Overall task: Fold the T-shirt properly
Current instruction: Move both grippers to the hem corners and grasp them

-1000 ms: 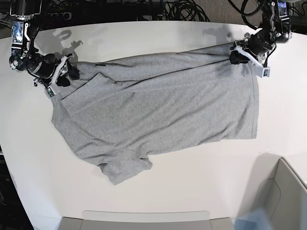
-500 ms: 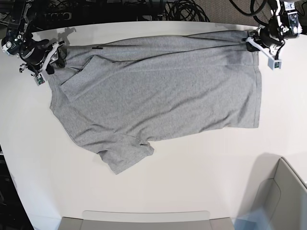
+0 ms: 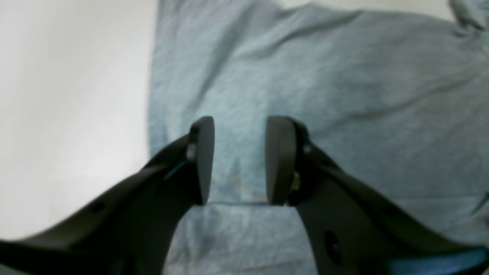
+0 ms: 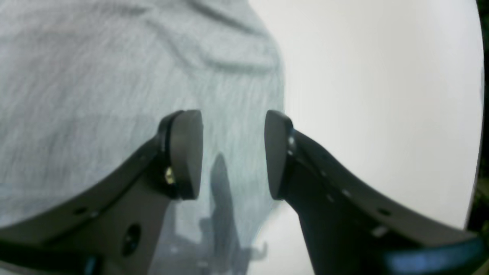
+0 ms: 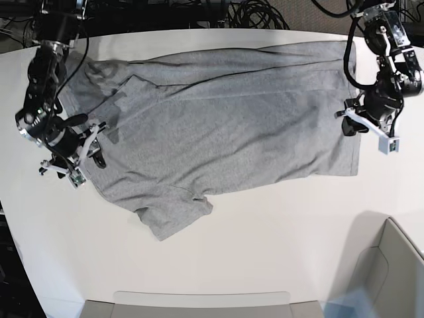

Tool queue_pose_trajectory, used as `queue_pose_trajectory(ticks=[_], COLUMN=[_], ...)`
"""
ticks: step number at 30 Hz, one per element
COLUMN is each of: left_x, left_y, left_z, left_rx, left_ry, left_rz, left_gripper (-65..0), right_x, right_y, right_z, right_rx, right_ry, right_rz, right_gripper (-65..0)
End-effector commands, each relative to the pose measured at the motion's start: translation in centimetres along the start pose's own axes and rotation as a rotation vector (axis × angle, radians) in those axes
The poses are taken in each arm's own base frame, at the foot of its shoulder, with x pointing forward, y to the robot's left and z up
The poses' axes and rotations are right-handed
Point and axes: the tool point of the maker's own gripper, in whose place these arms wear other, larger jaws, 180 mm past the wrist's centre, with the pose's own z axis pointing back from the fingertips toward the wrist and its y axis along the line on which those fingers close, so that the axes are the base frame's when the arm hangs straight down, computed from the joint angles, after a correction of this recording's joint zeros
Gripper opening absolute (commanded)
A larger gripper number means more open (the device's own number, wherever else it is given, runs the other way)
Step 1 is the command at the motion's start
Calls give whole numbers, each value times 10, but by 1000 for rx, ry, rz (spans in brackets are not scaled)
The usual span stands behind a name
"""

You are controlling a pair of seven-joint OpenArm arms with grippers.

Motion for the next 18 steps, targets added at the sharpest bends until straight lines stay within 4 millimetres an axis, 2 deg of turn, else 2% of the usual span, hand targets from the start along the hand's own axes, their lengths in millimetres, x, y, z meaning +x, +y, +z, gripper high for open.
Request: queue_pose_trajectory(ticks=[1, 4, 7, 9, 12, 15, 18], left_x=[17, 37, 52, 54, 49, 46, 46], left_y=[-1, -9, -14, -10, -4, -3, -3], left_z=[4, 3, -9, -24, -42, -47, -47], left_rx=[4, -19, -50, -64, -76, -77, -78], left_ry=[-48, -102, -123, -98, -49, -34, -36], left_rz=[-15, -1, 48, 100, 156, 171, 172], left_gripper=[-420, -420, -420, -420, -420, -420, -420], right_x=[23, 31, 25, 14, -6, -40, -70], right_y=[-11, -22, -26, -20, -14, 0, -7], right_z=[-10, -45, -75, -88, -92, -89, -72], right_rx=[-17, -19, 20, 47, 55, 70, 39], right_ry=[-39, 12, 50, 54, 102, 175, 224], right_rz=[11, -31, -83, -112, -108, -105, -94], right_gripper=[-383, -383, -383, -383, -383, -383, -383])
